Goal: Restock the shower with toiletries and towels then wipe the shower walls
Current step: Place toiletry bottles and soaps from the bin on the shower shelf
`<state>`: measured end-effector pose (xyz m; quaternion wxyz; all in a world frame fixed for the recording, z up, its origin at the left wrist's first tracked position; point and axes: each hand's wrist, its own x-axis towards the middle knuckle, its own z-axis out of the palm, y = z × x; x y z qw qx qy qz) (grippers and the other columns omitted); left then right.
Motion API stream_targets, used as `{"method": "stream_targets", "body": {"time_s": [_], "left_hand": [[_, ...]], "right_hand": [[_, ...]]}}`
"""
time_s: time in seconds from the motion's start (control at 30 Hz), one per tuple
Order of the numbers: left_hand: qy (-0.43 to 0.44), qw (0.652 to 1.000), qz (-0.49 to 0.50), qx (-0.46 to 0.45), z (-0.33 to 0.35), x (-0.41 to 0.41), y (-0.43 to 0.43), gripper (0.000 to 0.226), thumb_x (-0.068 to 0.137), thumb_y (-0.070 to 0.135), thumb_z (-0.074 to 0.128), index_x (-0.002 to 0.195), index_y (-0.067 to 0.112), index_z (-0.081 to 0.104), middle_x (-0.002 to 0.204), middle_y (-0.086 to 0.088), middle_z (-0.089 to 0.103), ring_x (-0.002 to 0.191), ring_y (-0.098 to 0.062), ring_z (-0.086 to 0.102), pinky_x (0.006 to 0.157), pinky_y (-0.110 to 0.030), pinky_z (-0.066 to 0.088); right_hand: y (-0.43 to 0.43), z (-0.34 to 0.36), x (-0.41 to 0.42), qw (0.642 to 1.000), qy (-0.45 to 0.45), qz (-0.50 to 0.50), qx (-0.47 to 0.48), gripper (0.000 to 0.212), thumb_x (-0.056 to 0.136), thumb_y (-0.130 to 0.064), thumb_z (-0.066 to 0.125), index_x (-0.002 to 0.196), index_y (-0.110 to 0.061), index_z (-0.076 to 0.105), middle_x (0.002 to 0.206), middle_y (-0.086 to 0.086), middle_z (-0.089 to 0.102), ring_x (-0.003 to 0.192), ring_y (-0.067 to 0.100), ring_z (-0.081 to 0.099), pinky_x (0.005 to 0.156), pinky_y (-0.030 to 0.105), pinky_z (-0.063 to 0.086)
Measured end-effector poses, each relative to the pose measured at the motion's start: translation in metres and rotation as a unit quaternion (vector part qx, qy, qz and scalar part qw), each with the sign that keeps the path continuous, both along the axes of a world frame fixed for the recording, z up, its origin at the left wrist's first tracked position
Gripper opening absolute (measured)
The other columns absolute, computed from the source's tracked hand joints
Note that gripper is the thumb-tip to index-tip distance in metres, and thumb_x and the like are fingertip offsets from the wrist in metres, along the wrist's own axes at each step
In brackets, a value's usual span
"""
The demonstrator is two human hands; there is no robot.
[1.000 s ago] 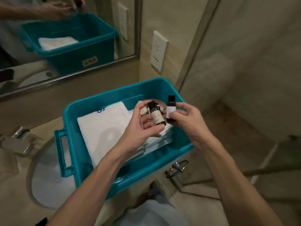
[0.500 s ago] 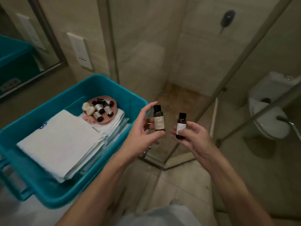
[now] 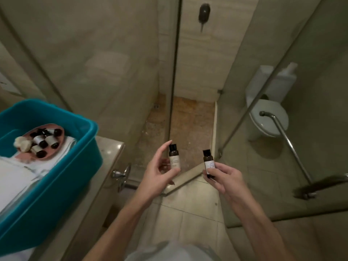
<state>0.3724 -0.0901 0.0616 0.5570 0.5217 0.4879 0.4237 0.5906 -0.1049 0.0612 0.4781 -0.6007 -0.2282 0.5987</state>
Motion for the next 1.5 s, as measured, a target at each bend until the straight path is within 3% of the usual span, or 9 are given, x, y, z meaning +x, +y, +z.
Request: {"method": "stream_targets", "body": {"time_s": [0.2,0.3,0.43,0.53,0.8,1.07,1.27,1.37,1.5], "left_hand": [[0.036,0.999,0.020,-0.009,-0.026,0.082,0.003,0.076,0.086,0.016,0.079,0.141,0.055,0.043,0.105,-0.001,0.069,0.098,-0.025,0.066,0.087,-0.041,0.058],[0.031,0.998,0.038,-0.036,-0.032,0.113,0.011,0.073,0.080,0.023,0.082,0.140,0.045,0.047,0.108,-0.005,0.068,0.102,-0.024,0.067,0.092,-0.044,0.057],[0.026,0.998,0.032,-0.046,-0.024,0.144,0.033,0.057,0.084,0.014,0.080,0.131,0.035,0.056,0.112,-0.003,0.067,0.105,-0.020,0.065,0.077,-0.027,0.058],[0.009,0.999,0.036,-0.038,-0.015,0.159,0.067,0.058,0.084,0.009,0.079,0.130,0.036,0.057,0.113,-0.007,0.069,0.102,-0.023,0.066,0.064,-0.025,0.056],[-0.022,0.998,0.060,0.000,0.004,0.191,0.203,0.057,0.083,0.007,0.079,0.129,0.035,0.059,0.111,-0.003,0.073,0.094,-0.006,0.068,0.062,-0.022,0.053],[-0.045,0.992,0.103,0.061,0.044,0.209,0.364,0.058,0.084,0.010,0.079,0.134,0.031,0.058,0.111,-0.005,0.071,0.091,-0.001,0.066,0.060,-0.020,0.051],[-0.065,0.984,0.132,0.098,0.077,0.211,0.456,0.056,0.083,0.007,0.079,0.129,0.033,0.061,0.110,-0.012,0.072,0.092,-0.009,0.066,0.058,-0.021,0.051],[-0.066,0.981,0.151,0.106,0.093,0.211,0.497,0.055,0.083,0.009,0.078,0.128,0.035,0.062,0.111,-0.005,0.074,0.095,-0.008,0.067,0.067,-0.017,0.049],[-0.058,0.973,0.191,0.113,0.112,0.205,0.557,0.059,0.075,0.020,0.081,0.128,0.034,0.062,0.110,-0.006,0.075,0.092,-0.010,0.066,0.073,-0.026,0.048]], "right_hand": [[0.001,-0.009,0.081,1.000,-0.025,0.010,-0.003,0.021,0.089,-0.007,0.072,0.110,-0.009,0.075,0.109,0.011,0.076,0.111,0.031,0.069,0.093,0.034,0.056],[0.009,-0.002,0.111,1.000,-0.016,-0.001,0.001,0.022,0.090,-0.007,0.072,0.111,-0.009,0.073,0.108,0.011,0.076,0.107,0.028,0.072,0.099,0.038,0.055],[0.037,0.006,0.135,1.000,-0.009,-0.013,0.020,0.025,0.088,-0.005,0.073,0.112,-0.011,0.069,0.106,0.010,0.077,0.103,0.023,0.073,0.096,0.036,0.057],[0.076,0.013,0.144,0.999,-0.010,-0.014,0.038,0.026,0.086,-0.004,0.076,0.108,-0.016,0.067,0.104,0.007,0.077,0.102,0.021,0.074,0.094,0.036,0.058],[0.216,0.041,0.159,0.989,-0.081,0.040,0.118,0.031,0.083,-0.005,0.078,0.111,-0.016,0.068,0.102,0.001,0.077,0.098,0.014,0.074,0.094,0.040,0.059],[0.362,0.075,0.178,0.979,-0.108,0.054,0.166,0.034,0.083,-0.010,0.080,0.115,-0.016,0.068,0.105,0.002,0.077,0.102,0.013,0.073,0.097,0.039,0.057],[0.464,0.099,0.169,0.968,-0.109,0.068,0.217,0.025,0.085,-0.004,0.077,0.098,-0.023,0.067,0.087,-0.006,0.078,0.084,0.001,0.072,0.073,0.017,0.056],[0.517,0.112,0.161,0.961,-0.110,0.093,0.235,0.032,0.083,-0.005,0.078,0.111,-0.017,0.070,0.098,0.003,0.078,0.094,0.013,0.074,0.086,0.031,0.058],[0.589,0.133,0.149,0.950,-0.103,0.125,0.266,0.038,0.083,0.002,0.076,0.117,-0.012,0.068,0.104,0.009,0.077,0.101,0.020,0.073,0.099,0.042,0.055]]}}
